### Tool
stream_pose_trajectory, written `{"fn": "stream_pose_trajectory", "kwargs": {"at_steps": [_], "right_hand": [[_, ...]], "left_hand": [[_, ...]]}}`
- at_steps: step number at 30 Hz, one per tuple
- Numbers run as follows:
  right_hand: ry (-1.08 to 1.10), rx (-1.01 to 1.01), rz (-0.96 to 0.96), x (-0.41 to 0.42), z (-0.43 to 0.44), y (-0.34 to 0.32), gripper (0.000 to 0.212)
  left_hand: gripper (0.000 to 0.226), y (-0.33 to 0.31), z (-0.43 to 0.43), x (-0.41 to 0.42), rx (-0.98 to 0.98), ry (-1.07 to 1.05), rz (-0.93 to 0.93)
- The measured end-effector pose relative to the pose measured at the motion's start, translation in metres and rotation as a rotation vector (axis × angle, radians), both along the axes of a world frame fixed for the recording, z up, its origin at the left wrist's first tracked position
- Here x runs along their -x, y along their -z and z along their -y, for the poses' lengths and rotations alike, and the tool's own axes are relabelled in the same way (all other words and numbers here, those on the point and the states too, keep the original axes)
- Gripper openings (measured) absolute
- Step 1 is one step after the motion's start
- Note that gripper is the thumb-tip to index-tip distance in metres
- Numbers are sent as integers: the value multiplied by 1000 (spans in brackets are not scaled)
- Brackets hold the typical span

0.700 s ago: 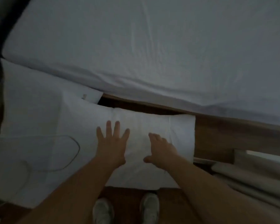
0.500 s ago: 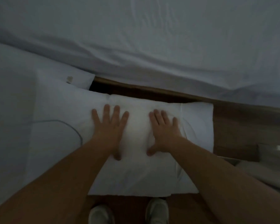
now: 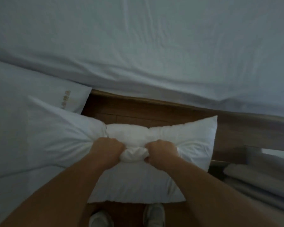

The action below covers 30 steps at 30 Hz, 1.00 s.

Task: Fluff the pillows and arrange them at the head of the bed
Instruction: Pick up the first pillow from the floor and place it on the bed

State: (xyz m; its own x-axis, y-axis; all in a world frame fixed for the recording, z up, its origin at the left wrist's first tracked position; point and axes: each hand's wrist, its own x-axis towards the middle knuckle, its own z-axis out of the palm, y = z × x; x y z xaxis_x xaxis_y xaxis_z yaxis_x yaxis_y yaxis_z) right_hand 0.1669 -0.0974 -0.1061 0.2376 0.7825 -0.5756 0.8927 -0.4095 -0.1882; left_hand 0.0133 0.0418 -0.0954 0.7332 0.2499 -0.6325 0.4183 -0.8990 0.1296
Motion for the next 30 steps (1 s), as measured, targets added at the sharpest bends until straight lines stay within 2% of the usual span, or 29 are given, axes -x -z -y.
{"fn": "stream_pose_trajectory", "kwargs": {"at_steps": [3,7,12,17,22,30], "right_hand": [[-39,45,-3,0,5,-70,25],[-72,49,38,-39,-36,-195,29],[-55,-25,138,-113,-96,-352,44],[-18,-125,275,-195,-136,-457,45],[7,-195,359,-307,-185,-500,45],[14,-200,357,-534,-302,-474,46]], "left_hand": [[33,-68,-5,5,38,47,31],[32,-181,-44,-26,86,29,79],[39,-329,-106,-98,29,44,258],[32,-434,-153,-188,-70,73,437],[23,-476,-195,-298,-151,74,505],[30,-452,-304,-520,-158,16,495]]}}
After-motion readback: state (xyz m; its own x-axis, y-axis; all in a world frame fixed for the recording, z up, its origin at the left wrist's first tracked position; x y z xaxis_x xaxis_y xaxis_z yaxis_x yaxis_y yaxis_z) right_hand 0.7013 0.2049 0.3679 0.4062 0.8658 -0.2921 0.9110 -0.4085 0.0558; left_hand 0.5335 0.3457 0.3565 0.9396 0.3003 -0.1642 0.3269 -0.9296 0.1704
